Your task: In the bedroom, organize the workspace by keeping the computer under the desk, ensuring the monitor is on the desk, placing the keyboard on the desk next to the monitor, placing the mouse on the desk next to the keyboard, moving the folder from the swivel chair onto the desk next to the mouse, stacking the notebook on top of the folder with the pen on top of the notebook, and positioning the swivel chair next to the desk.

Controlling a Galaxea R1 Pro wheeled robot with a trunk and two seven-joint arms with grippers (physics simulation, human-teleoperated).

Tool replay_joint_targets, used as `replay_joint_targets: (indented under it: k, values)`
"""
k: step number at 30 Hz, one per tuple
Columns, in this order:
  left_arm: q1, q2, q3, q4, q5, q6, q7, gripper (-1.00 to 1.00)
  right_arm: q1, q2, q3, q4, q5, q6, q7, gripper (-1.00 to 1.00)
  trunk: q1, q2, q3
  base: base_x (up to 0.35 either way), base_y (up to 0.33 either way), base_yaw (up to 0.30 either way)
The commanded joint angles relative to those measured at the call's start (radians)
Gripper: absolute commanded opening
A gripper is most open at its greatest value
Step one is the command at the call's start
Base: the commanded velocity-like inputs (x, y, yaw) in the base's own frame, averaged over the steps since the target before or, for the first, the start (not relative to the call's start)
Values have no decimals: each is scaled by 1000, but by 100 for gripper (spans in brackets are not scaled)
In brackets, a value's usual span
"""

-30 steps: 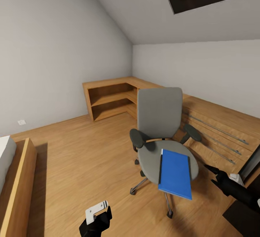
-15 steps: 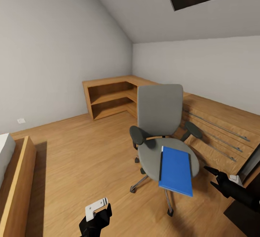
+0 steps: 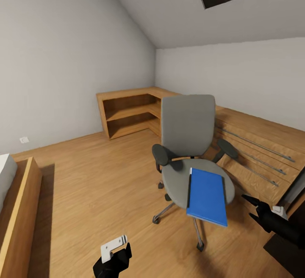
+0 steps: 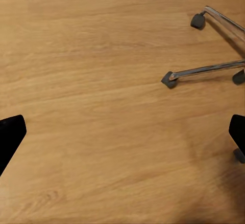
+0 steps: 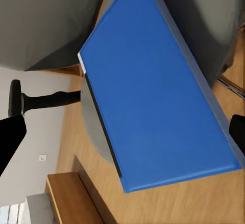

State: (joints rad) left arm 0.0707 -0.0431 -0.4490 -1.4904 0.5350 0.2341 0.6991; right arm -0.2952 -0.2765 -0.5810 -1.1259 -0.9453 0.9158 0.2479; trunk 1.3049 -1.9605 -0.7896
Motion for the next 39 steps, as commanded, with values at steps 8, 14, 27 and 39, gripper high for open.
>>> replay_joint_targets:
  k: [8,14,27,39]
  values:
    - [0,-1,-1,16,5,5,5,100,-1,1,0,59,6,-56,8,100,31,-57,-26,0,0,0]
    - [0,-1,-2,20,4,5,5,100,-1,0,0,84,6,-91,8,100,54,-99,-45,0,0,0]
    - [0,-1,-2,21,2,5,5,100,-38,-14,0,327,10,-120,14,100,104,-190,-85,0,0,0]
    - [0,-1,-2,15,0,5,4,100,-48,-16,1,398,4,-128,57,100,150,-274,-123,0,0,0]
